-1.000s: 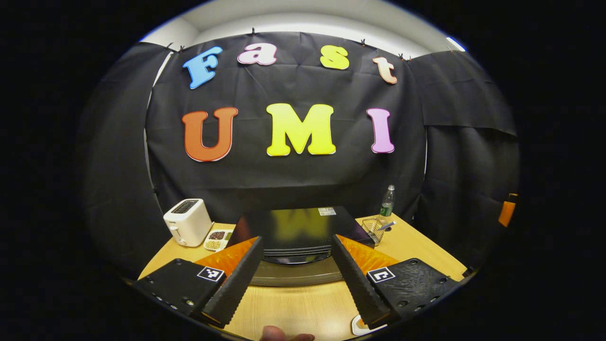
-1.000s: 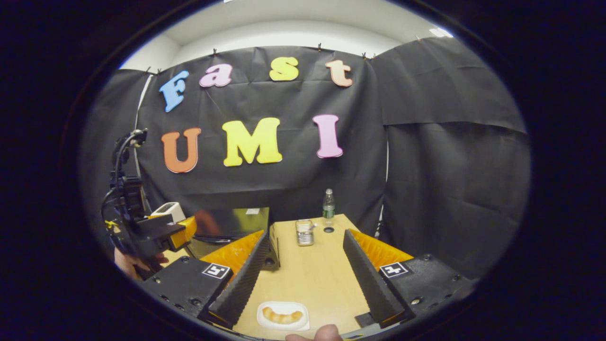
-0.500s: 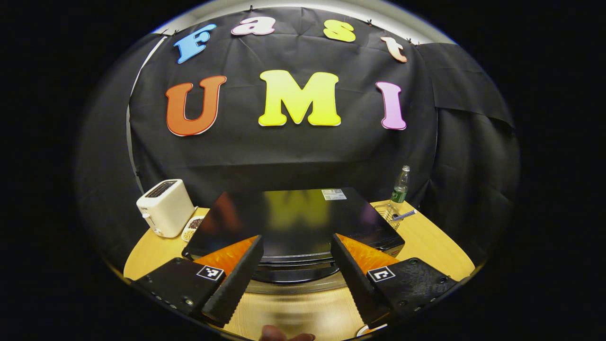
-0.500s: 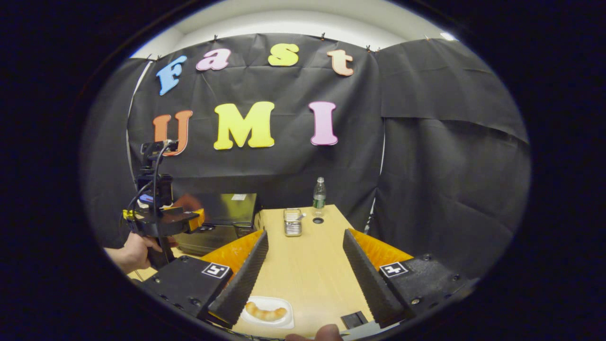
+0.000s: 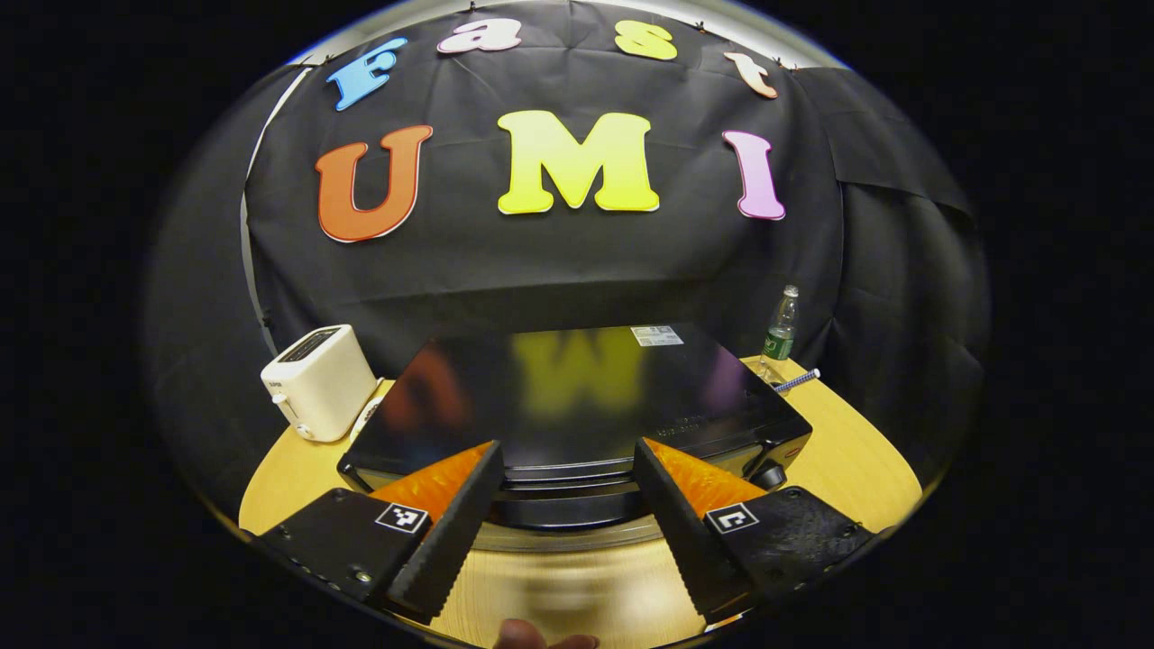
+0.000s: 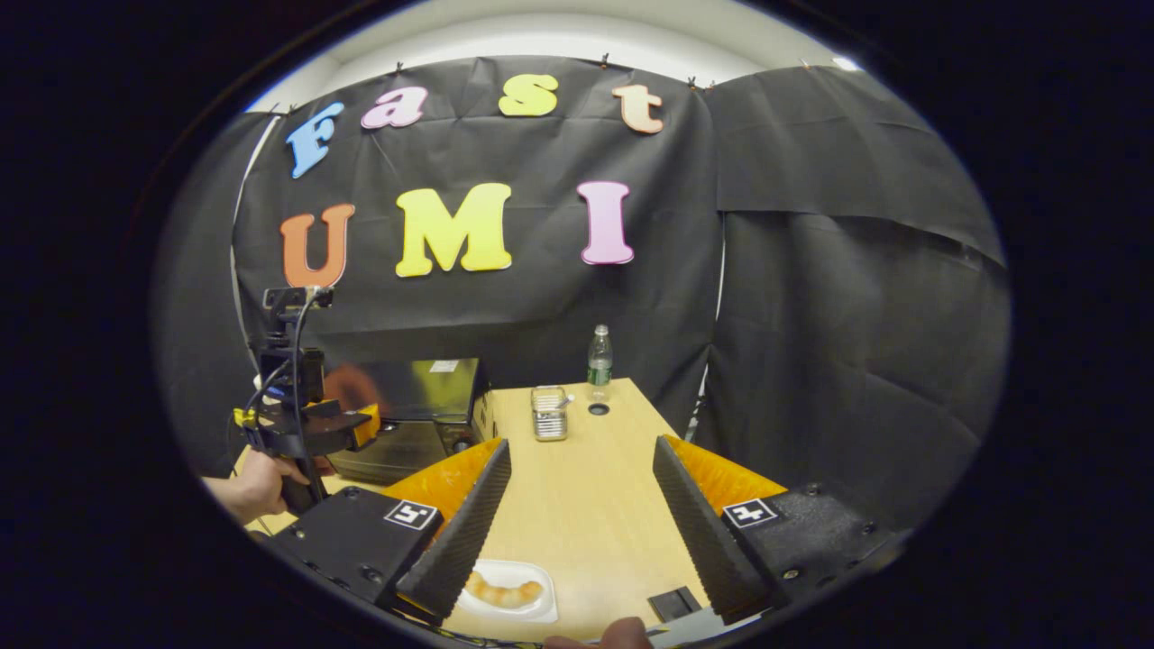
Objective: Open the electric oven with the left hand, put the food in, and close the electric oven.
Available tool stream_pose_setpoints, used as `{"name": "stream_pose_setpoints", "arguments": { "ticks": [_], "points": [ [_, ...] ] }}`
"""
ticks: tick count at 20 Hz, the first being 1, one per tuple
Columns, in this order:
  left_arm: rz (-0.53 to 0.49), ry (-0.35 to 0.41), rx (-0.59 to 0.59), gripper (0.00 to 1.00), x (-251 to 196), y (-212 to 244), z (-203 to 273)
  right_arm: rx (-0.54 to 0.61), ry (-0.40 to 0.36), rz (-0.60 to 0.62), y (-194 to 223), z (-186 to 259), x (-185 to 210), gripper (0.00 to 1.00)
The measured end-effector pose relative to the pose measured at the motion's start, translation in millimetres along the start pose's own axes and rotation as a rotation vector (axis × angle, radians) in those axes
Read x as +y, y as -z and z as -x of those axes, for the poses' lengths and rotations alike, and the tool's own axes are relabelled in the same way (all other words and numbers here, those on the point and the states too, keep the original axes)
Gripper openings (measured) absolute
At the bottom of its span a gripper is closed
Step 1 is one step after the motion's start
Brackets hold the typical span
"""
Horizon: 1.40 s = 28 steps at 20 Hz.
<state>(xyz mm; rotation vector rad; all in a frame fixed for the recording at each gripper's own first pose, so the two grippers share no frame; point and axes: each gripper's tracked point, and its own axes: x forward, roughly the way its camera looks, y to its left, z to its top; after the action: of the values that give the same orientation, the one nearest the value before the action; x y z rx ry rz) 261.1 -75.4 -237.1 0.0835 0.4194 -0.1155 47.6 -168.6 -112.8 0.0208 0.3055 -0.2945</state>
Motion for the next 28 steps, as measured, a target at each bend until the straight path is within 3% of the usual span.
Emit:
{"name": "stream_pose_setpoints", "arguments": {
  "ticks": [14,18,28],
  "points": [
    [0.015,0.010,0.071,0.98,-4.8,27.3,41.6,0.006,0.002,-0.049,12.9,27.9,0.9,1.00],
    [0.012,0.025,0.116,0.97,-11.2,52.9,67.2,0.002,-0.004,-0.047,16.0,39.3,-0.1,1.00],
    [0.110,0.063,0.335,0.96,-19.5,151.7,93.5,0.037,-0.013,-0.029,35.6,56.2,-3.6,1.00]
  ]
}}
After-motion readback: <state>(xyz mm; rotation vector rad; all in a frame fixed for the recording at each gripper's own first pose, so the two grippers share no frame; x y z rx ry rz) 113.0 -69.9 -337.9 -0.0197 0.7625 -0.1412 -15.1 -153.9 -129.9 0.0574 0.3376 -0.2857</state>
